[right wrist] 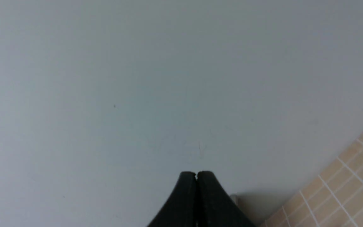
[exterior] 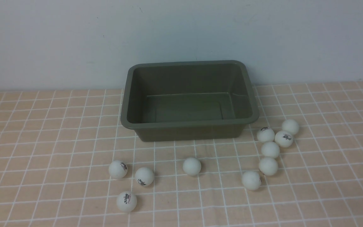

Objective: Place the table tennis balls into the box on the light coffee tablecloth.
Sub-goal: 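Reach for and grasp a ping pong ball on the table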

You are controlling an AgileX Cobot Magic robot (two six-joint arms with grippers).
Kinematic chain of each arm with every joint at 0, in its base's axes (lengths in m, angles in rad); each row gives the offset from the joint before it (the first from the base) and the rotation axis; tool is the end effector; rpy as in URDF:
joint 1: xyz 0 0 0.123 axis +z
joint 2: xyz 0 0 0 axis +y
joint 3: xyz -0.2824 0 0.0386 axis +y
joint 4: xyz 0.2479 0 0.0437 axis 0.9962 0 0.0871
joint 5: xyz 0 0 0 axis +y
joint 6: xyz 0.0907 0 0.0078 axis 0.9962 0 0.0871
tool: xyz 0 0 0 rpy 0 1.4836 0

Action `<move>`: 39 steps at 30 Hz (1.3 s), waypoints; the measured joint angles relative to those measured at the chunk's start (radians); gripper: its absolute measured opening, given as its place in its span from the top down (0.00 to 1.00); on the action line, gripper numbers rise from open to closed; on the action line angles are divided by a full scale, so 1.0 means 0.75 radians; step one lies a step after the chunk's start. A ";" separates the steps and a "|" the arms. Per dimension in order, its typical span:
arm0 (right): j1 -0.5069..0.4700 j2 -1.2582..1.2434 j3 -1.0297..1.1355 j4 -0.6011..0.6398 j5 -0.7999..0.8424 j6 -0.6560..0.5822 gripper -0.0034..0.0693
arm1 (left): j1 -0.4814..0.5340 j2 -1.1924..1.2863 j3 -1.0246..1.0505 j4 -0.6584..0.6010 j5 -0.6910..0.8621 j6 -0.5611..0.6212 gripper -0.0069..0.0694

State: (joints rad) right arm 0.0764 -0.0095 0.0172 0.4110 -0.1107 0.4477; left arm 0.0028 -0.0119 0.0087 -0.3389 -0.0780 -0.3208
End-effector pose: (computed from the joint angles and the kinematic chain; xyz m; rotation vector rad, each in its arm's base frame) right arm 0.0551 0.0002 0.2170 0.5788 1.3084 0.7434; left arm 0.0547 0.0025 0.2175 -0.4841 1.3427 -0.5245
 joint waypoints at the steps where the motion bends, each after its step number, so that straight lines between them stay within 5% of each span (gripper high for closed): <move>1: 0.000 0.000 -0.022 -0.037 0.006 0.000 0.98 | 0.000 0.000 -0.016 0.010 0.012 0.000 1.00; 6: 0.000 0.003 -0.272 -0.371 0.115 0.002 0.98 | 0.000 0.093 -0.223 0.201 0.209 0.001 1.00; 17: 0.000 0.419 -0.618 -0.493 0.580 -0.029 0.98 | 0.000 0.768 -0.544 0.276 0.668 0.033 1.00; 26: 0.000 0.915 -0.863 -0.347 1.058 -0.420 0.98 | -0.014 1.223 -0.841 -0.045 1.118 0.619 1.00; 32: 0.000 1.119 -0.935 -0.270 1.172 -0.562 0.98 | -0.015 1.310 -0.910 -0.377 1.138 0.975 1.00; 39: 0.000 1.238 -0.939 -0.170 1.160 -0.575 0.98 | -0.015 1.309 -0.910 -0.543 1.117 1.146 1.00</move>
State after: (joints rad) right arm 0.0764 0.9193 -0.6869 0.2838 0.7590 0.0161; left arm -0.0087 0.9700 -0.6739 -0.7458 0.7600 0.5386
